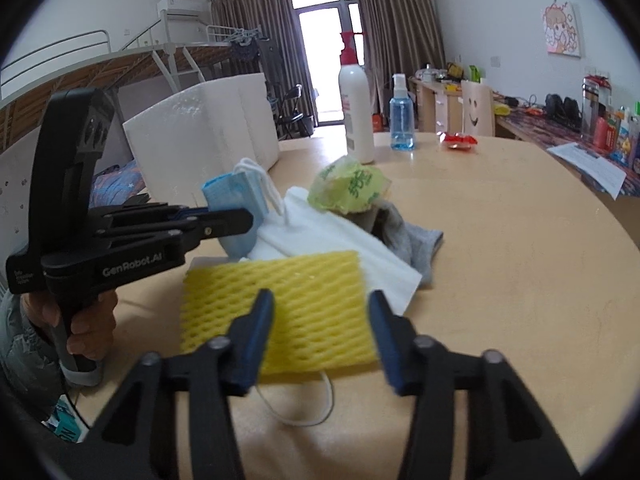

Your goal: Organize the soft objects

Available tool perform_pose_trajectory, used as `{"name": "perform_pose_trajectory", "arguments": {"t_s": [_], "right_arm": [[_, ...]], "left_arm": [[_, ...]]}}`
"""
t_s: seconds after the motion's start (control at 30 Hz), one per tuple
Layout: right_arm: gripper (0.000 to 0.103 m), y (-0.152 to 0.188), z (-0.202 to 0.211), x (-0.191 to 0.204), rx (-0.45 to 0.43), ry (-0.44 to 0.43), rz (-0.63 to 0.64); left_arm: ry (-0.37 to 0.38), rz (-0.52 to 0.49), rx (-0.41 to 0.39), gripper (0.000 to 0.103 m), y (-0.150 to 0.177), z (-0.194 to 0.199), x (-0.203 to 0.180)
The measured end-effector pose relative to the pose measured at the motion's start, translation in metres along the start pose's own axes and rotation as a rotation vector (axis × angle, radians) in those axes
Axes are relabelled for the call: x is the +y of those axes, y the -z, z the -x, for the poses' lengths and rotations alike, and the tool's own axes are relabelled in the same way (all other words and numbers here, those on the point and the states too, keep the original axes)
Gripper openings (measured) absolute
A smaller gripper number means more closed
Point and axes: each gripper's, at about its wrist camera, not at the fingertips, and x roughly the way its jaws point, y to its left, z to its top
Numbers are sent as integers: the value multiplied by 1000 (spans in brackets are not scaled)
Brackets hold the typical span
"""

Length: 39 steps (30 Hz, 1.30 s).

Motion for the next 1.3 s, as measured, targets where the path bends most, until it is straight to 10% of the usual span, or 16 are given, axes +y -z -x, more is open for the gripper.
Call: {"name": "perform_pose_trajectory", "arguments": {"t_s": [0.2,0.4,0.57,0.9,1.1,1.3], "right_arm": [[23,4,2,-2,23,-20,-25],[21,8,-1,-7,58,-37,-58],[75,8,2,-3,52,-63,-65],[75,4,-5,20,65,-116,-17],[23,1,-6,20,59,-111,-28],[11,-1,-4,17,48,-142,-64]], "left_arm": [[2,16,1,10,0,-1,3],[1,16,0,10,0,0,4],[-2,13,-2,10,1,2,4],[3,30,0,10,0,4,8],[0,28,-7,10,0,5,7],[5,30,-13,10,0,8,7]]}}
